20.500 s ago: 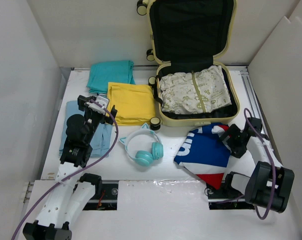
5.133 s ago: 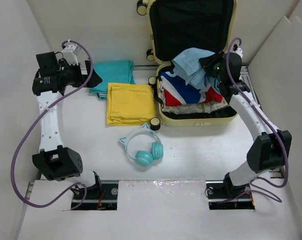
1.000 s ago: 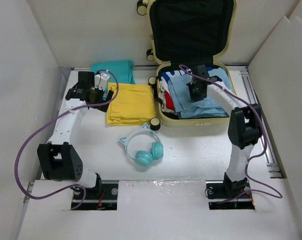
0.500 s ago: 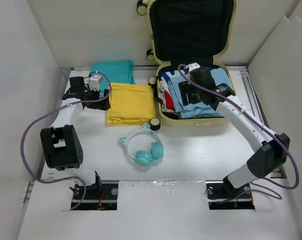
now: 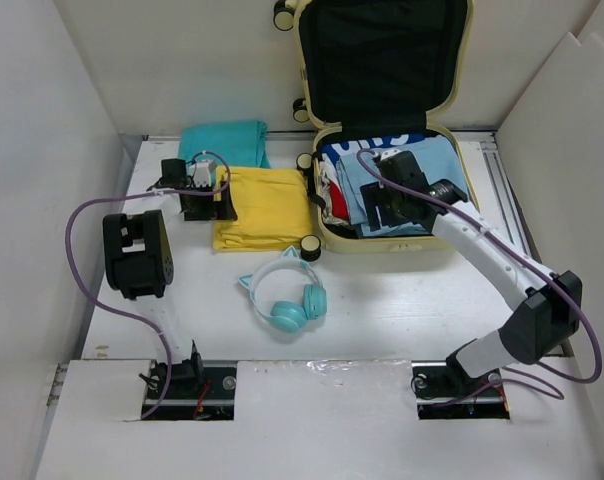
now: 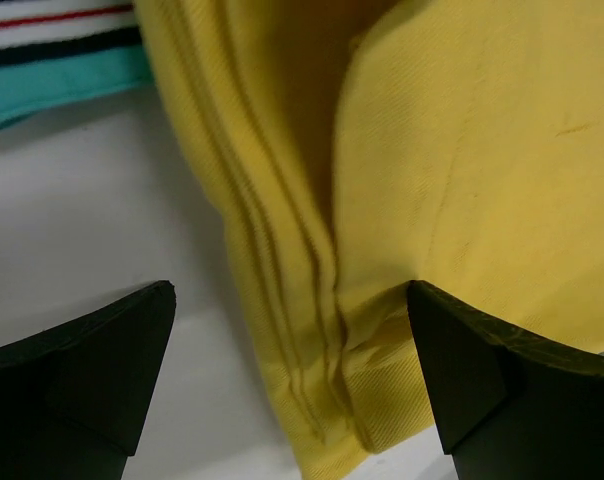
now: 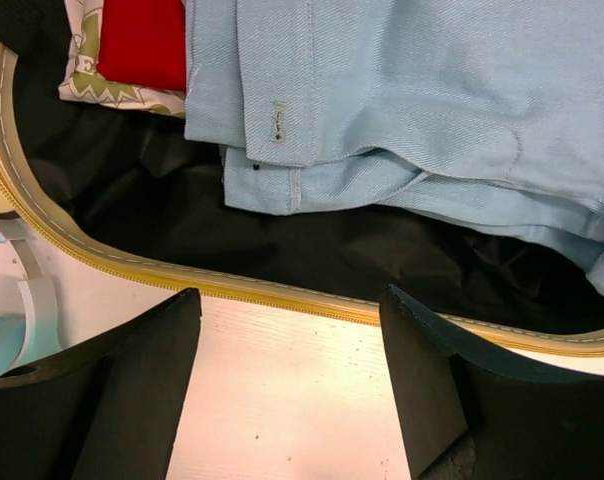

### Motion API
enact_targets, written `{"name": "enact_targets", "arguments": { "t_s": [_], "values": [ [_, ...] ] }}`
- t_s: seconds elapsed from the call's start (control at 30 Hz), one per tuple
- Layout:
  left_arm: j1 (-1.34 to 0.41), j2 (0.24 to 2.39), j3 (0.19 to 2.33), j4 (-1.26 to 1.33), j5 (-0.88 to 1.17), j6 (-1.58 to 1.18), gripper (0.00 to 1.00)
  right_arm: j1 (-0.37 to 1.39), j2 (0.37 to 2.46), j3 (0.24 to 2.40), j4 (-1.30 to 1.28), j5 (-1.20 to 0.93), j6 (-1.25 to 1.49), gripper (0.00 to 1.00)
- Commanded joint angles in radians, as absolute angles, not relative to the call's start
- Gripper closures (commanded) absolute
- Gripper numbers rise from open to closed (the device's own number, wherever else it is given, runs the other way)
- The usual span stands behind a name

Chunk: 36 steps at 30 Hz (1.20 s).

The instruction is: Pack the luggage

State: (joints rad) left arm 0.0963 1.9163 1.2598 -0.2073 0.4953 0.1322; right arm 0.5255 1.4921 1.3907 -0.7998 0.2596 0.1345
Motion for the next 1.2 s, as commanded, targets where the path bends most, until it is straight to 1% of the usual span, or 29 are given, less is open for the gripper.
{"name": "enact_targets", "arguments": {
  "t_s": [0.0, 0.17, 0.23, 0.3, 0.37, 0.4, 0.43, 0.47, 0.6, 0.7, 0.83, 0.9, 1.03, 1.17],
  "values": [
    [0.067, 1.943, 1.331, -0.216, 0.603, 0.118, 0.0, 0.544, 1.457, 1.391, -0.808, 0.295, 0.153, 0.23],
    [0.067, 2.063, 1.403, -0.261, 0.652, 0.109, 0.0, 0.554, 1.457, 1.4, -0.842, 0.317, 0.153, 0.23],
    [0.067, 2.094, 1.422, -0.273, 0.681, 0.094, 0.04, 0.563, 1.457, 1.401, -0.851, 0.33, 0.153, 0.23],
    [0.067, 2.138, 1.459, -0.301, 0.718, 0.081, 0.12, 0.563, 1.457, 1.401, -0.851, 0.34, 0.153, 0.23],
    [0.078, 2.167, 1.486, -0.331, 0.77, 0.081, 0.36, 0.563, 1.457, 1.411, -0.851, 0.341, 0.153, 0.23],
    [0.087, 2.177, 1.509, -0.34, 0.797, 0.072, 0.52, 0.563, 1.457, 1.411, -0.86, 0.341, 0.153, 0.23],
    [0.087, 2.177, 1.522, -0.35, 0.852, 0.072, 0.71, 0.563, 1.457, 1.422, -0.861, 0.341, 0.153, 0.23],
    [0.087, 2.187, 1.531, -0.373, 0.864, 0.072, 1.0, 0.563, 1.457, 1.422, -0.861, 0.341, 0.153, 0.23],
    [0.097, 2.133, 1.522, -0.411, 0.911, 0.12, 1.0, 0.572, 1.457, 1.431, -0.851, 0.327, 0.138, 0.22],
    [0.106, 2.071, 1.531, -0.512, 0.962, 0.213, 1.0, 0.595, 1.447, 1.431, -0.802, 0.289, 0.088, 0.21],
    [0.106, 1.894, 1.552, -0.581, 0.988, 0.271, 1.0, 0.65, 1.407, 1.422, -0.726, 0.247, 0.032, 0.2],
    [0.115, 1.847, 1.581, -0.613, 1.014, 0.284, 1.0, 0.664, 1.396, 1.411, -0.674, 0.215, 0.008, 0.2],
    [0.115, 1.76, 1.635, -0.695, 1.037, 0.296, 1.0, 0.664, 1.355, 1.376, -0.549, 0.083, -0.014, 0.18],
    [0.104, 1.671, 1.657, -0.704, 1.046, 0.287, 1.0, 0.664, 1.328, 1.332, -0.398, -0.098, -0.023, 0.11]
  ]
}}
